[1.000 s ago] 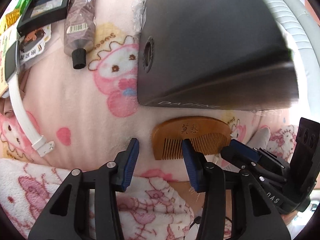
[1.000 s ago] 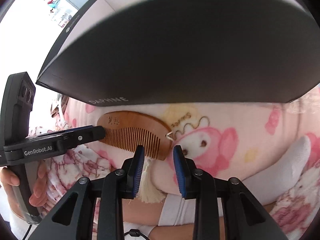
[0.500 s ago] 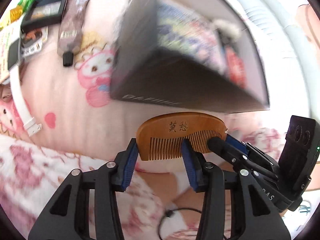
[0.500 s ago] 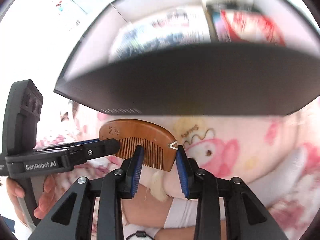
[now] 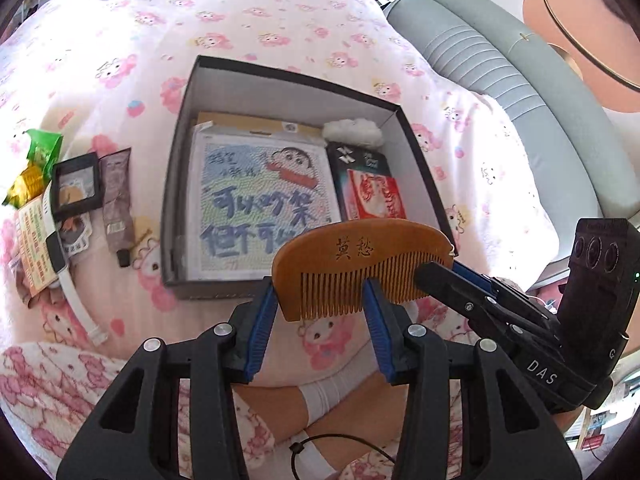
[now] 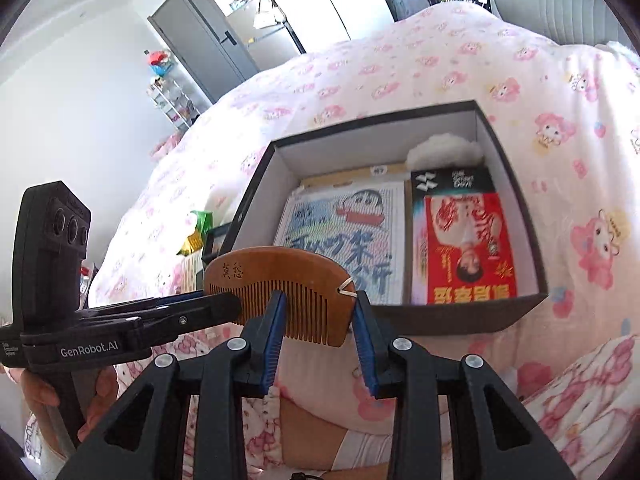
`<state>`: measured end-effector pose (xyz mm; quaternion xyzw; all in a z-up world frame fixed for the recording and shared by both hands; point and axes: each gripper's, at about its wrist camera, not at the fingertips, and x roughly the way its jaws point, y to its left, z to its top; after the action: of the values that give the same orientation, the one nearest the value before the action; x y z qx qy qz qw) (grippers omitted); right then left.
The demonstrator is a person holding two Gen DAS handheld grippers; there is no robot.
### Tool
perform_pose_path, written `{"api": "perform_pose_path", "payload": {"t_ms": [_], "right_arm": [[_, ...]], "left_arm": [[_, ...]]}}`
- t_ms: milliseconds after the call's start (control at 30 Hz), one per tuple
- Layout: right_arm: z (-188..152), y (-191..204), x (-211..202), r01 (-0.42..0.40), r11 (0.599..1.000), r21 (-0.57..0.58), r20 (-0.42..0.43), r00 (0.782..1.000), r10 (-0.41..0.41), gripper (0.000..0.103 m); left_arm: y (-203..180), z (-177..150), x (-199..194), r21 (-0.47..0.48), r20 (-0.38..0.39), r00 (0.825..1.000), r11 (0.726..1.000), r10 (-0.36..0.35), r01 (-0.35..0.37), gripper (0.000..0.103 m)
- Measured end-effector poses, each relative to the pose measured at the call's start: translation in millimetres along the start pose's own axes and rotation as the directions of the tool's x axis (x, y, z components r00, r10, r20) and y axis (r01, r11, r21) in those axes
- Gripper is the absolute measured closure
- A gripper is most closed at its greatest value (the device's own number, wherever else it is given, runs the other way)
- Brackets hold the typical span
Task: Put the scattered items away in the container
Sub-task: 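Move the held wooden comb over the black box opening, then lower the comb into the box and open the left gripper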
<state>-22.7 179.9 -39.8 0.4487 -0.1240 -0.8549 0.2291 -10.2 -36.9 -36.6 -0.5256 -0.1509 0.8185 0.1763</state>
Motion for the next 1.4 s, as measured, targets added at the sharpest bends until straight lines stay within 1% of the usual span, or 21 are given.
{"api": "perform_pose_path", "payload": {"t_ms": [33,67,100,167,200,333,433,567,700,800,933,1000,1067,1100,1233,1333,1400], "right_arm": [[3,-2,-2,0.003,1.0,0.0,0.007,1.0,-0.003,0.073],[3,-3,0,0.006,1.0,0.002,0.011,1.0,-0.006,0.073],[0,-3,10,0.008,1.0,0.001,0.013,1.0,-0.008,0.073],[6,-9,10,0.014,1.0,-0.003,0.015,1.0,-0.014,0.073],[10,-9,23,0.018,1.0,-0.006,0.016,1.0,-0.018,0.073],[39,-17,42,0.023,0.999,-0.025,0.01,1.0,-0.023,0.073],[67,-22,69,0.037,0.998,-0.055,-0.014,0.999,-0.037,0.073],[97,-34,114,0.033,0.998,-0.045,-0.063,0.997,-0.036,0.073],[122,-46,143,0.032,0.999,-0.021,-0.1,0.994,-0.034,0.073],[136,-50,161,0.044,0.999,-0.021,-0.124,0.991,-0.046,0.073],[140,-62,184,0.064,0.998,0.018,-0.176,0.983,-0.06,0.072],[137,-68,192,0.083,0.996,0.026,-0.198,0.977,-0.076,0.071],[131,-69,198,0.1,0.995,0.021,-0.222,0.971,-0.093,0.071],[129,-69,200,0.107,0.994,0.013,-0.23,0.968,-0.101,0.071],[122,-65,203,0.108,0.994,0.007,-0.248,0.963,-0.103,0.068],[120,-61,197,0.139,0.99,-0.015,-0.226,0.964,-0.138,0.068],[119,-60,191,0.16,0.987,-0.031,-0.207,0.965,-0.163,0.068]], "left_arm": [[2,-1,17,0.002,0.002,1.0,1.0,-0.001,0.001,0.059],[3,6,28,0.004,0.003,1.0,1.0,0.001,-0.001,0.059],[3,11,32,0.004,0.006,1.0,1.0,0.003,-0.003,0.059],[4,27,47,0.002,0.008,1.0,1.0,0.003,-0.003,0.059],[7,35,49,-0.006,0.009,1.0,1.0,-0.001,0.001,0.059],[24,78,75,-0.044,-0.002,1.0,0.999,-0.024,0.024,0.059],[37,111,102,-0.078,-0.023,1.0,0.997,-0.013,0.011,0.059],[53,140,130,-0.112,-0.04,0.999,0.994,0.005,-0.01,0.059],[66,161,149,-0.151,-0.043,0.999,0.989,0.007,-0.013,0.059],[73,168,163,-0.176,-0.053,0.998,0.984,0.022,-0.031,0.059],[67,167,180,-0.144,-0.09,0.992,0.985,0.086,-0.098,0.058],[60,165,189,-0.115,-0.106,0.985,0.982,0.135,-0.148,0.057],[56,161,197,-0.081,-0.128,0.972,0.975,0.198,-0.209,0.058],[55,160,200,-0.073,-0.131,0.968,0.972,0.213,-0.223,0.058],[55,157,195,-0.082,-0.12,0.967,0.969,0.222,-0.233,0.059],[47,151,184,-0.049,-0.113,0.978,0.982,0.177,-0.183,0.059],[44,145,181,-0.038,-0.123,0.982,0.989,0.14,-0.146,0.059]]}}
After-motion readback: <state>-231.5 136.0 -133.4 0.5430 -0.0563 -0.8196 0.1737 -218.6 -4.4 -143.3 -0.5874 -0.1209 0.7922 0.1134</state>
